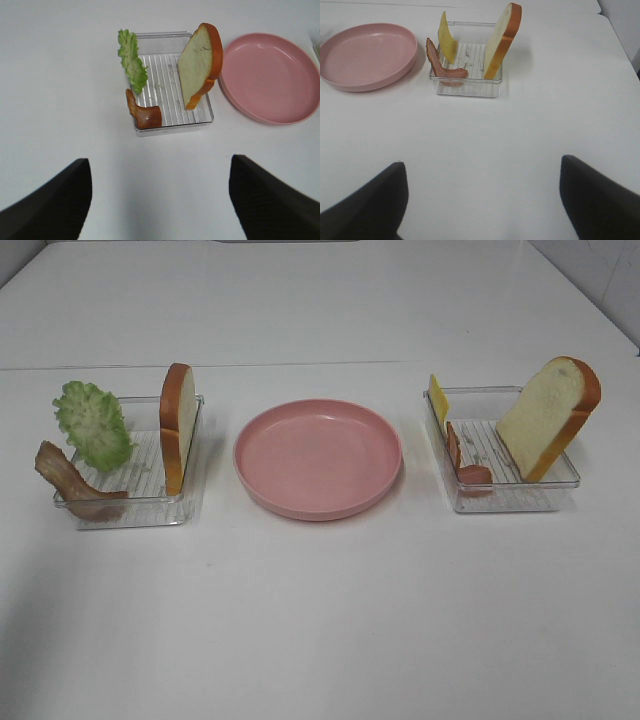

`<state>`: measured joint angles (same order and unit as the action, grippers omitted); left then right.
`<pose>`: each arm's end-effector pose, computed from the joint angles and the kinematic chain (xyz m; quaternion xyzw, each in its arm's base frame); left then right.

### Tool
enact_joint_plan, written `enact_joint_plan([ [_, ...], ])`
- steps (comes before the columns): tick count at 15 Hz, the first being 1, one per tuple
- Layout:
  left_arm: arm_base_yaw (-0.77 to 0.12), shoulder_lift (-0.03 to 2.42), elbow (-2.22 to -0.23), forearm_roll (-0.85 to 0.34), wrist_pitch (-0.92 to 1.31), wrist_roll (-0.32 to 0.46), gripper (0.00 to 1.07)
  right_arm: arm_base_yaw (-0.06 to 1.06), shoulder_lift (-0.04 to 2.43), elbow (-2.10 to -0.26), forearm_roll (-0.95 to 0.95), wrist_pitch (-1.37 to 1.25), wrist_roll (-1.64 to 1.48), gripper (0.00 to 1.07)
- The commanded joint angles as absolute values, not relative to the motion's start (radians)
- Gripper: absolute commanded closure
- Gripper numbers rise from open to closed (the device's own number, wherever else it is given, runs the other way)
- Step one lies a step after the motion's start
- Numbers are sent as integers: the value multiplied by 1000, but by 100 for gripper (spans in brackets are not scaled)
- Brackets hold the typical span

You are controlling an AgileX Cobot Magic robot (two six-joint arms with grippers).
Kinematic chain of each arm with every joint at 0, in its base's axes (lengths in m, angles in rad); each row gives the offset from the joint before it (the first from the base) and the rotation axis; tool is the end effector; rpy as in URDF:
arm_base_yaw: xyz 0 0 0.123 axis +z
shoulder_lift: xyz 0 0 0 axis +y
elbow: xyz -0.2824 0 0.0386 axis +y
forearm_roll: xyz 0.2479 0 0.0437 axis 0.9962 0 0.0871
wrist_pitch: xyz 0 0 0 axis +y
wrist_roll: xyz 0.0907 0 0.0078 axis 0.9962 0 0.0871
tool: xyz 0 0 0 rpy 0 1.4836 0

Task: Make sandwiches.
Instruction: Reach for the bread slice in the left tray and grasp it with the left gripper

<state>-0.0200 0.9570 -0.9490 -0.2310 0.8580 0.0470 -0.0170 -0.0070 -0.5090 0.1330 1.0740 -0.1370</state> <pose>0.1813 -0.0194 0.3556 -0.0052 0.9172 -0.1043 0.3846 -0.0077 0.0108 0.2791 -0.0545 0.8489 0.0260 0.5251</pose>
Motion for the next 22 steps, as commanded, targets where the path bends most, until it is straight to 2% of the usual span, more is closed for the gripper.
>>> enact_joint_plan([
  [1, -19, 1098, -1060, -263, 923, 45, 34, -23, -20, -506, 133, 1065, -142, 29],
  [4, -19, 1411, -1345, -285, 1085, 44, 34, -23, -20, -506, 133, 1065, -142, 29],
  [8, -36, 1611, -1537, -272, 1200, 8, 34, -23, -20, -506, 133, 1065, -142, 29],
  [11, -124, 1732, -1654, -187, 1219, -75, 34, -23, -20, -506, 133, 1065, -142, 29],
  [14, -212, 1823, -1736, -153, 1227, -147, 34, -23, -20, -506, 133, 1065, -142, 29],
  [17, -300, 1907, -1804, -54, 1245, -242, 34, -23, -20, -506, 133, 1065, -142, 29],
  [20, -355, 1988, -1855, -38, 1243, -294, 34, -23, -20, -506, 133, 1065, -142, 29],
  [22, -365, 2052, -1884, -29, 1241, -299, 34, -23, -20, -506, 135, 1065, -142, 29],
])
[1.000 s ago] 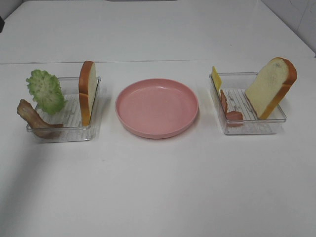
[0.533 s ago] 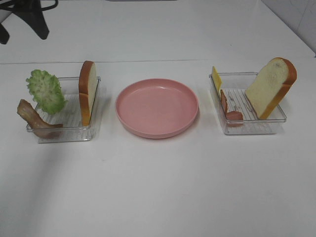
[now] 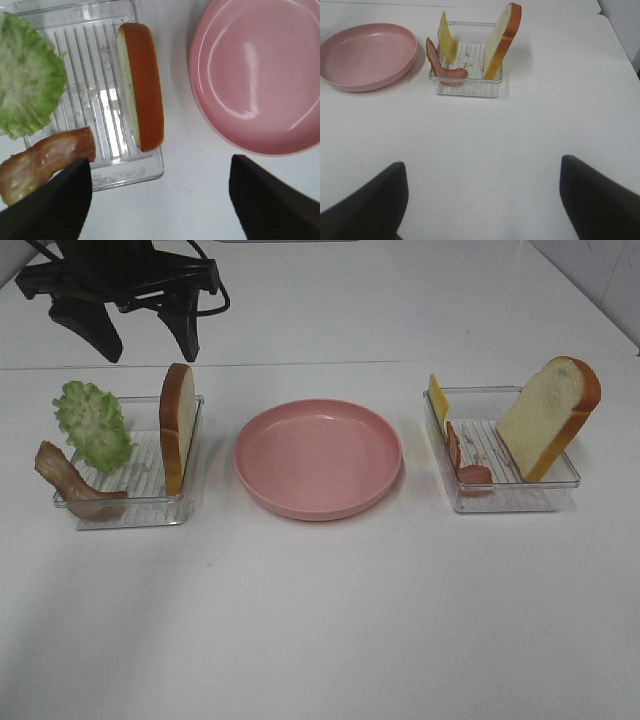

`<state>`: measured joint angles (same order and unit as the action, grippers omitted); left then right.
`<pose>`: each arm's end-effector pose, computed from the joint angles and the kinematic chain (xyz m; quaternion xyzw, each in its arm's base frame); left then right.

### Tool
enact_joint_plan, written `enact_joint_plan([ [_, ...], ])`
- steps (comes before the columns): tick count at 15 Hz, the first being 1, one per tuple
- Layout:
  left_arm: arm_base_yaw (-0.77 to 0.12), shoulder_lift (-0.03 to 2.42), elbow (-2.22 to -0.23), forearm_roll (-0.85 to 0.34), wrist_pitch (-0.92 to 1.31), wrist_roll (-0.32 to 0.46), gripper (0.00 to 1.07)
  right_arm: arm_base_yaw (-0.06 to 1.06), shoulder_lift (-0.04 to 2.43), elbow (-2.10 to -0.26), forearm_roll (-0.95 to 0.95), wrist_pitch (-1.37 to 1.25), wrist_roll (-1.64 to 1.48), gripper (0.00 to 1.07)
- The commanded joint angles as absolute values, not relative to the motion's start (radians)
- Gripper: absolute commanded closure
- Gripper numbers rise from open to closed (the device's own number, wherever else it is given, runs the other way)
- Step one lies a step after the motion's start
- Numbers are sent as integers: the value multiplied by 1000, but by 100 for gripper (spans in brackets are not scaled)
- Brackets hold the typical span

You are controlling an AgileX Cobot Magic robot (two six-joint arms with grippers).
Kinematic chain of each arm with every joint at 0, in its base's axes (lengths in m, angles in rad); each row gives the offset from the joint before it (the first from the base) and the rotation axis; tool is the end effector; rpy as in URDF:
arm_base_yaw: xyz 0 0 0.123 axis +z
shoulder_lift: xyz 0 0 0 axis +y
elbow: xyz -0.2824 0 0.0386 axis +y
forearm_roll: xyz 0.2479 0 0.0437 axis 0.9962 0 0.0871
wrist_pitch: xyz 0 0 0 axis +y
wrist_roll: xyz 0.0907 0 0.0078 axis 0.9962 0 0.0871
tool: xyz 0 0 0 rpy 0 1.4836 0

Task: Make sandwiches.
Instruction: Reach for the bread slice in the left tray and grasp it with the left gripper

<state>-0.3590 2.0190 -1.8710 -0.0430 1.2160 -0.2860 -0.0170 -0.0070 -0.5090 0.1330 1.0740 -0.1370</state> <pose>0.4060 -0.1563 0.2804 0.0317 0.9885 -0.0664 0.1322 -0.0077 0.0108 0.2791 -0.0545 0.8489 0.0260 0.5251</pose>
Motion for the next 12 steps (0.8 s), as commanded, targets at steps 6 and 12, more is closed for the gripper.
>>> enact_joint_plan([
  [6, -365, 2129, -1886, 10, 1114, -300, 34, -23, -20, -506, 136, 1065, -142, 29],
  [12, -363, 2189, -1886, 30, 1074, -299, 34, -23, -20, -506, 137, 1065, -142, 29],
])
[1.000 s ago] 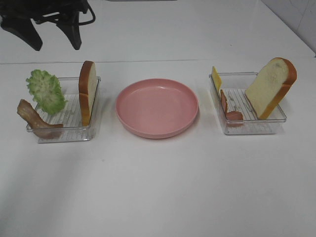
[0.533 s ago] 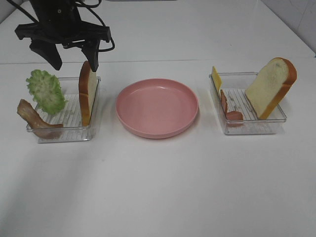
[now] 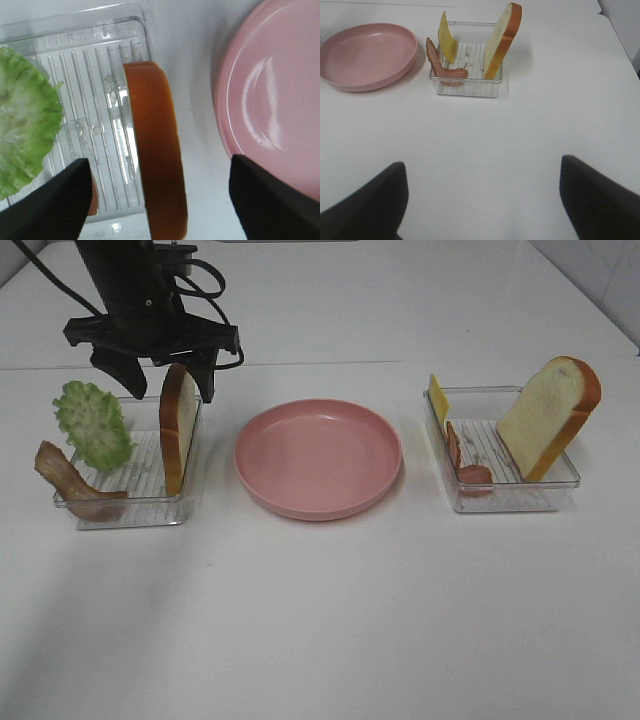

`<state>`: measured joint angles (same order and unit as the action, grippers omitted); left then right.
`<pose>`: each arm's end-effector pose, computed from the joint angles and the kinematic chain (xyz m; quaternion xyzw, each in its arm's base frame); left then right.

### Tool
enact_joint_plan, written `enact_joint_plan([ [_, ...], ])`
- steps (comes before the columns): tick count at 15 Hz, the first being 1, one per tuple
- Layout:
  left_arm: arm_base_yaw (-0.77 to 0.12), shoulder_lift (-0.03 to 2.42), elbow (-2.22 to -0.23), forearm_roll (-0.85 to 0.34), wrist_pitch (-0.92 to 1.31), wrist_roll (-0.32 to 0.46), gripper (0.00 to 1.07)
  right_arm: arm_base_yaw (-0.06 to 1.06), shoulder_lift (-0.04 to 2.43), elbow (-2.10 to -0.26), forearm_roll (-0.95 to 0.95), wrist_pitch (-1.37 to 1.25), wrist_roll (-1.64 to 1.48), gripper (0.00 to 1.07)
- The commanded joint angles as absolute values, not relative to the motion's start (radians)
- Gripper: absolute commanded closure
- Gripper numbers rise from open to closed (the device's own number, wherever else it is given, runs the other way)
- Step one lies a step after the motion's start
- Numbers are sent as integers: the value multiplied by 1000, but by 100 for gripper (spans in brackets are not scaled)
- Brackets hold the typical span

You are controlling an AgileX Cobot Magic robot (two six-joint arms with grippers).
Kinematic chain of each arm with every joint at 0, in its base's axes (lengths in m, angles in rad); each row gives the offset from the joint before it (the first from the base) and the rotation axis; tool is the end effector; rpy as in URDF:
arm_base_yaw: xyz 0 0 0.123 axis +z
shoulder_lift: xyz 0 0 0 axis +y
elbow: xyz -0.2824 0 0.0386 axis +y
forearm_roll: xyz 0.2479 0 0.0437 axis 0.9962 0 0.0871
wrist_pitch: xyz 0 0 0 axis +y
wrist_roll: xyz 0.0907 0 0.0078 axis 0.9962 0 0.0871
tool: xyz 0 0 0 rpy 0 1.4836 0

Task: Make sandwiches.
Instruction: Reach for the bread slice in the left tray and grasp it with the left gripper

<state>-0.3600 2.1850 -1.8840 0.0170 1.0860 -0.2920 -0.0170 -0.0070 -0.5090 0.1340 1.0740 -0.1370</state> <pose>0.4387 -0.1637 0.2120 0.0366 0.9901 -0.0357 0.1305 -0.0078 0.0108 0.2791 -0.0546 0.8489 0.0265 0.5251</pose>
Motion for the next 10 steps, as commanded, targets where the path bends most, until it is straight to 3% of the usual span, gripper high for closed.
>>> enact_joint_plan([
  [1, -363, 2196, -1886, 35, 1075, -298, 37, -23, -20, -506, 137, 1065, -142, 29],
  [5, -363, 2220, -1886, 52, 1075, -297, 52, -23, -20, -506, 137, 1065, -142, 29],
  [10, -363, 2219, -1886, 80, 1069, -297, 102, -23, -20, -506, 137, 1065, -142, 29],
])
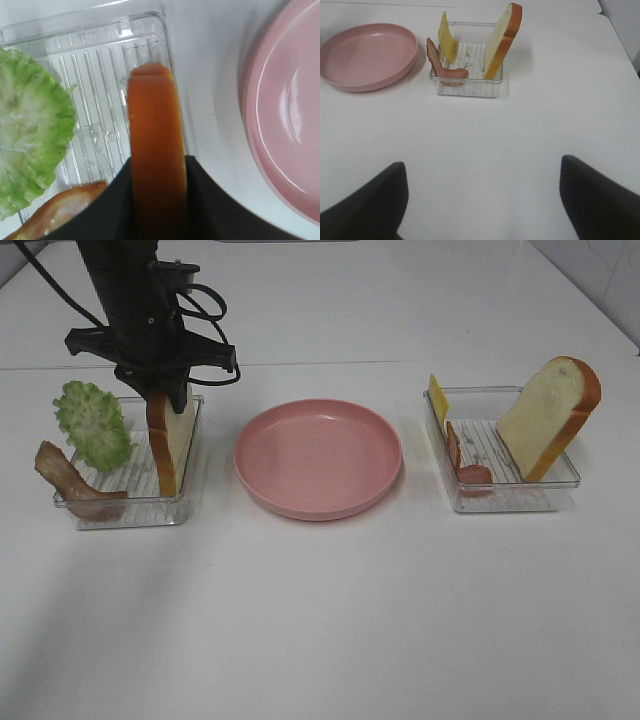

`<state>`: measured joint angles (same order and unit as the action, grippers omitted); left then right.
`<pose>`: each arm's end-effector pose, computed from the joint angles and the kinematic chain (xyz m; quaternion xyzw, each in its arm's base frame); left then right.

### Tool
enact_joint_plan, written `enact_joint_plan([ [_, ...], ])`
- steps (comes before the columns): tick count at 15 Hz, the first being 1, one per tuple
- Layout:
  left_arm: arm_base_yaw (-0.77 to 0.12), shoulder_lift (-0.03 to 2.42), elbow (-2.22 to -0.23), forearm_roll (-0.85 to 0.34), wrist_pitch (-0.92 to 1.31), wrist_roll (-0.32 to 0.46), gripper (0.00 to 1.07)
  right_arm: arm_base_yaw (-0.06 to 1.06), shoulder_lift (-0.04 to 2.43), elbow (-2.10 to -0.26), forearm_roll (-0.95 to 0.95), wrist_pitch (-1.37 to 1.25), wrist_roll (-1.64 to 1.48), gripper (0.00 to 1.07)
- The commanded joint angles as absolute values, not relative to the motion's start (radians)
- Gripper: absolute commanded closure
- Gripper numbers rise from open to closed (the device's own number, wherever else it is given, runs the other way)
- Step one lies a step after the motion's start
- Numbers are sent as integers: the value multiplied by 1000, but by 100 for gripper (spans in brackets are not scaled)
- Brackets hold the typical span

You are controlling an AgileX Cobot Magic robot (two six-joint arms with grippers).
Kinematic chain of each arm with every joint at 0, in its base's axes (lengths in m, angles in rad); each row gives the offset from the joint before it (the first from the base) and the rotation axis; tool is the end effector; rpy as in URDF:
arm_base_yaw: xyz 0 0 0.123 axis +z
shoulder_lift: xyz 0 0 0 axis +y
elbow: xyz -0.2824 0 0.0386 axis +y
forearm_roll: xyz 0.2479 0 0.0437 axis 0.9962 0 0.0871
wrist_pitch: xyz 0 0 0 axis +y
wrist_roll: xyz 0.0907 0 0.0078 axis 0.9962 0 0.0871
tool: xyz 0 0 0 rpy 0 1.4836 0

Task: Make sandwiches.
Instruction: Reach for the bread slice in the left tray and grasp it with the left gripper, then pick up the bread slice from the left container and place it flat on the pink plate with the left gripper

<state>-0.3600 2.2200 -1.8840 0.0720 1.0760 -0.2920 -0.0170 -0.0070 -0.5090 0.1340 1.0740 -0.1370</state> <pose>0.4438 -0.1609 0.1960 0.0468 0.9908 -0.0075 0.1269 -0.0078 0.0108 0.2791 -0.0546 0.8489 0.0265 0.5251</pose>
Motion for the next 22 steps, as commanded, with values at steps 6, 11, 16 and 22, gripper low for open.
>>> enact_joint_plan([
  [6, -363, 2151, -1897, 75, 1079, -296, 107, -23, -20, -506, 137, 1065, -142, 29],
  [11, -360, 1965, -1897, 39, 1105, -288, 107, -23, -20, -506, 137, 1065, -142, 29],
  [16, -307, 1954, -1897, -203, 1062, -169, 107, -23, -20, -506, 141, 1065, -142, 29],
  [22, -255, 2132, -1894, -760, 986, 120, 107, -23, -20, -506, 141, 1065, -142, 29],
])
